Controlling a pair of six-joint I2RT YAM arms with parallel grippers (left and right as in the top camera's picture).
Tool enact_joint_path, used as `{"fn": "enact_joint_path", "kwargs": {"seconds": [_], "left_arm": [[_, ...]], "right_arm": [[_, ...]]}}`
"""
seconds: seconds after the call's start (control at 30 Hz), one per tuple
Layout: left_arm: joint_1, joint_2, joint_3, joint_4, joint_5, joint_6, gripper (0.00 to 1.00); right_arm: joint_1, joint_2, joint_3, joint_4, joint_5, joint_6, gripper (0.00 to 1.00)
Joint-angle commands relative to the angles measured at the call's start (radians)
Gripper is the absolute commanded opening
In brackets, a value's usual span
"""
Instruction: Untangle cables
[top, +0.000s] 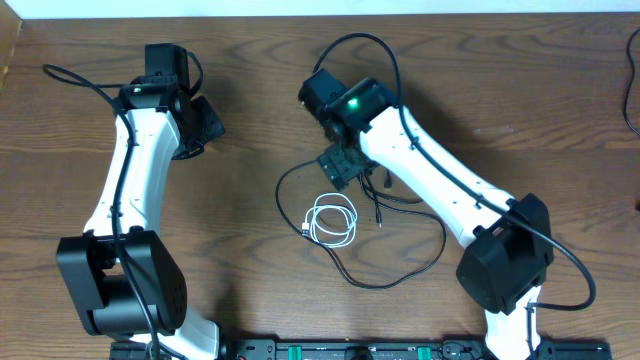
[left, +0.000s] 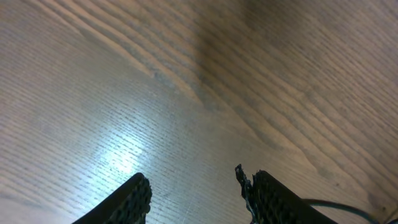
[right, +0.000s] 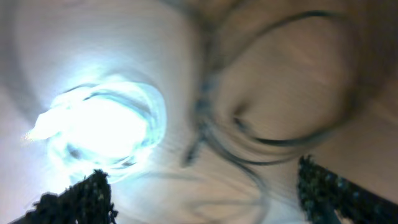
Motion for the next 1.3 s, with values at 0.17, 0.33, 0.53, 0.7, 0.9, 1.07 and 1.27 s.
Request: {"fn": "enact_joint_path", "kwargs": {"seconds": [0.17, 0.33, 0.53, 0.7, 0.9, 1.07, 1.27], "left_arm": [[0.019, -0.007, 0.000, 0.036, 0.010, 0.019, 0.54], [0.060, -0.007, 0.000, 0.047, 0.011, 0.012, 0.54], [0.086, -0.007, 0.000, 0.047, 0.010, 0.013, 0.54], [0.087, -0.007, 0.000, 0.046, 0.011, 0.013, 0.54], [0.087, -0.007, 0.000, 0.046, 0.011, 0.013, 0.54], [0.087, -0.007, 0.000, 0.045, 0.011, 0.013, 0.54], [0.087, -0.007, 0.000, 0.045, 0.011, 0.013, 0.54]], "right_arm": [[0.060, -0.008, -0.084, 0.097, -0.294, -0.067, 0.78], [0.093, -0.004, -0.169, 0.213, -0.237, 0.306, 0.66], [0.121, -0.002, -0.266, 0.323, -0.229, 0.441, 0.68], [0.135, -0.002, -0.344, 0.413, -0.230, 0.499, 0.71], [0.156, 0.016, -0.388, 0.494, -0.228, 0.518, 0.72], [0.168, 0.071, -0.388, 0.520, -0.226, 0.526, 0.71], [0.167, 0.105, -0.388, 0.539, -0.225, 0.532, 0.67]]}}
